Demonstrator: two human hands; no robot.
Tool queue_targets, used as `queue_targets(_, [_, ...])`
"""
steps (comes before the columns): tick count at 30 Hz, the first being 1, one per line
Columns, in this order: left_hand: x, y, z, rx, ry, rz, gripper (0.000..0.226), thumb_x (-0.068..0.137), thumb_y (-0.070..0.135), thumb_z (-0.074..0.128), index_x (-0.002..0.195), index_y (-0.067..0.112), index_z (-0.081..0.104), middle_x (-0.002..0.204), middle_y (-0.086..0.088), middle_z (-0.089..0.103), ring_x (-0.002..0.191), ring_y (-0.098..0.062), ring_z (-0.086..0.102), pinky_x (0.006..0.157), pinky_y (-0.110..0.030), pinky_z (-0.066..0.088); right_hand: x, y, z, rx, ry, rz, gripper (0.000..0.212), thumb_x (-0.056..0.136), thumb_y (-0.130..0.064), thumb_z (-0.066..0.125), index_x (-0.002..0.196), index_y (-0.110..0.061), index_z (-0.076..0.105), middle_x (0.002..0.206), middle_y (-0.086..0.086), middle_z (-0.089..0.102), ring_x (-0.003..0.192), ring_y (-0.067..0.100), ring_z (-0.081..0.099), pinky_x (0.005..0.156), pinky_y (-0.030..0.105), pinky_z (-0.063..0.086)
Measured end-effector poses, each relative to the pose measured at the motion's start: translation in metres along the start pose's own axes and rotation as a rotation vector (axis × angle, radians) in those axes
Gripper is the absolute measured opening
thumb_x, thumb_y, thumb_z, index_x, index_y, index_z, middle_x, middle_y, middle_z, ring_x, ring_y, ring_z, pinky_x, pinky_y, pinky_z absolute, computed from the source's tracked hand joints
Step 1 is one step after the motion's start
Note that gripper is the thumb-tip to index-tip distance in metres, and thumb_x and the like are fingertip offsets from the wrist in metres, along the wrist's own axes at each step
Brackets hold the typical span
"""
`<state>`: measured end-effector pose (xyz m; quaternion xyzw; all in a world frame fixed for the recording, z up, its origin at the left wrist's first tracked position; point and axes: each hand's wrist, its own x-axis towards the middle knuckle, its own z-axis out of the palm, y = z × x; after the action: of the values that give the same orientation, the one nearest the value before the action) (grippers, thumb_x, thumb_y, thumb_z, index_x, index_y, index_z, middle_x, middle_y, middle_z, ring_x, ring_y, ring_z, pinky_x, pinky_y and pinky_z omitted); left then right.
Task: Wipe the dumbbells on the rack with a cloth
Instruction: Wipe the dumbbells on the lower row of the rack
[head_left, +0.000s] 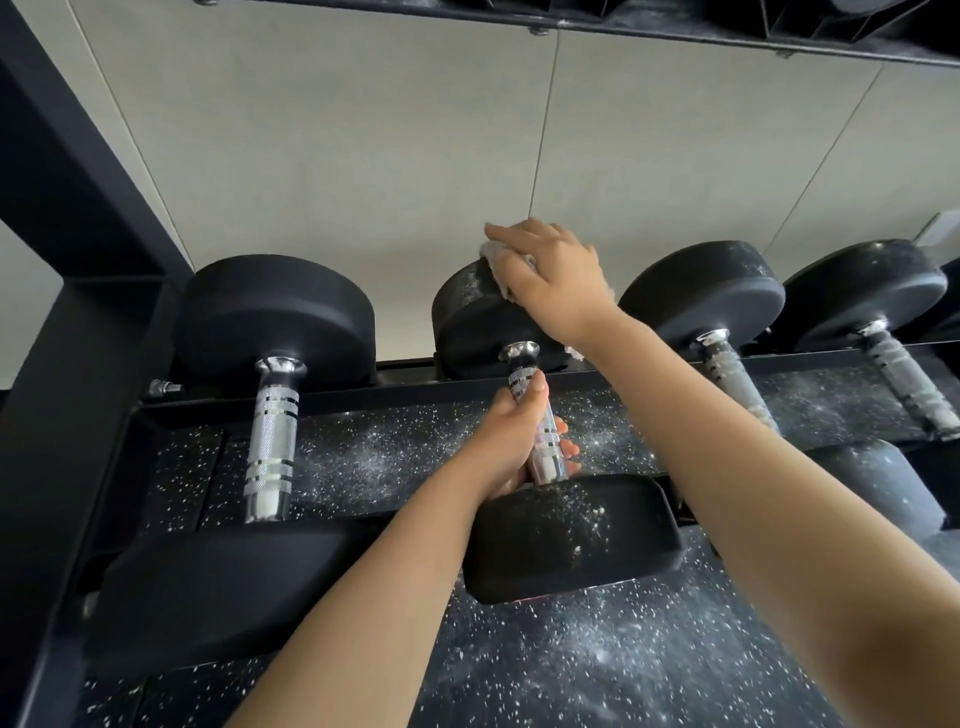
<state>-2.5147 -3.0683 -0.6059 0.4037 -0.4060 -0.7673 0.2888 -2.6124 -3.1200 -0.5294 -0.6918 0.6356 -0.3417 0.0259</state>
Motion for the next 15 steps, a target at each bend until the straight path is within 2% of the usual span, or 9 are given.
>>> queue_targets(4, [-0.001, -0.001, 0.0, -0.027, -0.016, -0.009, 0.041, 0.098, 0.043, 0.04, 0.127, 0.014, 0.035, 0.088, -0.011, 0.051, 0.045, -0.012, 0.061, 0.053, -0.035, 0.058, -0.007, 0.016, -0.001, 0.203, 0.043, -0.01, 0.049, 0.09, -0.029, 0.035, 0.128, -0.023, 0.066, 0.127, -0.009, 0.061, 0.123, 0.014, 0.048, 0.108, 0.041, 0.035])
queue_targets(7, [-0.002, -0.002, -0.002, -0.043, -0.023, 0.004, 0.038, 0.099, 0.042, 0.04, 0.124, 0.013, 0.036, 0.085, -0.01, 0.05, 0.047, -0.013, 0.061, 0.052, -0.033, 0.058, -0.009, 0.023, -0.005, 0.453, 0.025, 0.071, 0.043, 0.092, -0.02, 0.038, 0.118, -0.019, 0.072, 0.127, -0.013, 0.06, 0.123, 0.006, 0.052, 0.106, 0.028, 0.041])
queue_targets(8, [-0.001, -0.003, -0.002, -0.048, -0.03, 0.009, 0.036, 0.099, 0.041, 0.039, 0.122, 0.013, 0.036, 0.084, -0.01, 0.05, 0.048, -0.013, 0.06, 0.052, -0.033, 0.058, -0.011, 0.026, -0.007, 0.587, 0.028, 0.147, 0.04, 0.094, -0.015, 0.038, 0.116, -0.015, 0.072, 0.125, -0.008, 0.062, 0.116, 0.004, 0.057, 0.099, 0.024, 0.046])
queue_targets(9, [-0.001, -0.003, -0.002, -0.053, -0.039, 0.015, 0.035, 0.1, 0.041, 0.039, 0.12, 0.013, 0.036, 0.083, -0.009, 0.05, 0.048, -0.014, 0.059, 0.052, -0.033, 0.057, -0.014, 0.029, -0.008, 0.699, 0.051, 0.238, 0.038, 0.097, -0.013, 0.038, 0.115, -0.013, 0.072, 0.116, -0.001, 0.065, 0.1, 0.004, 0.064, 0.085, 0.021, 0.053])
queue_targets(11, [0.0, -0.004, -0.003, -0.044, -0.049, 0.03, 0.033, 0.1, 0.042, 0.038, 0.116, 0.013, 0.035, 0.079, -0.008, 0.049, 0.048, -0.014, 0.058, 0.051, -0.033, 0.056, -0.02, 0.038, -0.007, 0.796, 0.128, 0.422, 0.036, 0.099, -0.02, 0.038, 0.109, -0.014, 0.072, 0.082, 0.012, 0.064, 0.059, 0.01, 0.061, 0.05, 0.021, 0.05])
queue_targets(12, [0.0, -0.004, -0.003, -0.031, -0.051, 0.037, 0.033, 0.1, 0.042, 0.038, 0.116, 0.013, 0.034, 0.079, -0.008, 0.049, 0.047, -0.013, 0.058, 0.051, -0.033, 0.056, -0.021, 0.04, -0.005, 0.796, 0.155, 0.473, 0.035, 0.098, -0.023, 0.039, 0.101, -0.013, 0.073, 0.074, 0.01, 0.062, 0.055, 0.012, 0.058, 0.047, 0.022, 0.047])
queue_targets(14, [0.002, -0.004, -0.004, 0.001, -0.057, 0.045, 0.036, 0.099, 0.044, 0.038, 0.118, 0.014, 0.033, 0.082, -0.009, 0.049, 0.048, -0.013, 0.06, 0.051, -0.033, 0.056, -0.018, 0.042, -0.004, 0.747, 0.172, 0.485, 0.035, 0.094, -0.028, 0.042, 0.091, -0.005, 0.068, 0.07, 0.006, 0.06, 0.061, 0.012, 0.056, 0.052, 0.021, 0.046])
queue_targets(15, [0.003, -0.005, -0.004, 0.018, -0.058, 0.045, 0.036, 0.099, 0.045, 0.037, 0.119, 0.015, 0.033, 0.084, -0.009, 0.05, 0.049, -0.013, 0.061, 0.052, -0.034, 0.057, -0.016, 0.041, -0.004, 0.691, 0.167, 0.464, 0.038, 0.091, -0.029, 0.041, 0.091, 0.001, 0.064, 0.067, 0.01, 0.058, 0.059, 0.013, 0.053, 0.05, 0.022, 0.044])
